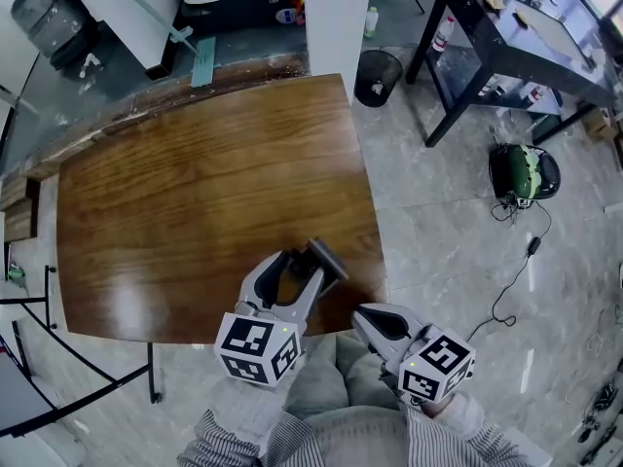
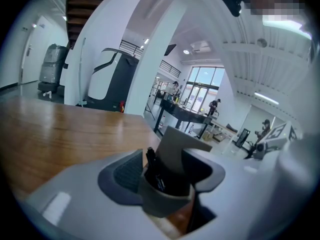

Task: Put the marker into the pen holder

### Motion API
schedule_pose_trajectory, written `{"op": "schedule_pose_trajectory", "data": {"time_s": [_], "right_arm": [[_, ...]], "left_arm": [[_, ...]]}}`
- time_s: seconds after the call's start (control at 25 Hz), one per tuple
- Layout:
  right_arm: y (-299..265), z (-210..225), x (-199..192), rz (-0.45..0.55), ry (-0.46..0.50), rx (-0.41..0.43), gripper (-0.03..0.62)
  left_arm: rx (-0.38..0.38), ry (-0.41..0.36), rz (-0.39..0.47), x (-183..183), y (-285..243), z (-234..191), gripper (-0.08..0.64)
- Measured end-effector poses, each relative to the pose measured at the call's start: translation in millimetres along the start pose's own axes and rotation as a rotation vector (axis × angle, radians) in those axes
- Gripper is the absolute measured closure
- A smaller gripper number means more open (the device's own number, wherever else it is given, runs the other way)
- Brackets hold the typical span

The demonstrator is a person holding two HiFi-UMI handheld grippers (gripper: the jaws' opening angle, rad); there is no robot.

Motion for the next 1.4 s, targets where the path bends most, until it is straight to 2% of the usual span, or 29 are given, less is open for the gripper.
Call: {"op": "schedule_pose_trajectory", "data": {"time_s": [0.36, 0.52, 0.64, 0.96, 1.2, 1.4], "right_arm": [[1.8, -20.1, 11.1, 0.011, 0.058, 0.028, 0.593], [5.0, -34.1, 19.3, 0.025, 0.093, 0.047, 0.592], [8.3, -45.4, 23.6, 0.041, 0.117, 0.062, 0.593], [17.0, -64.7, 31.4, 0.059, 0.179, 0.087, 0.592], [17.7, -71.3, 36.9, 0.061, 0.203, 0.109, 0.592], [17.4, -75.2, 34.2, 0.037, 0.219, 0.123, 0.592]], "left_arm": [[0.009, 0.035, 0.029, 3.8, 26.9, 9.2, 0.325], [-0.009, 0.023, 0.047, 9.9, 42.9, 20.9, 0.329], [-0.026, 0.021, 0.065, 13.0, 57.2, 30.6, 0.373], [-0.021, 0.029, 0.097, 7.4, 89.0, 51.4, 0.551], [-0.076, 0.082, 0.114, -3.6, 97.7, 64.9, 0.552], [-0.127, 0.052, 0.113, -1.8, 98.3, 74.5, 0.552]]}}
Point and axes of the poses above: the fingertips, and each gripper's own axes: y backward along the fingers, z to its right, x out of its top, the point moved 3 cm from there along y, backward along the fingers, and after that the axes turned 11 degrees about -y, right-handed, at the moved point
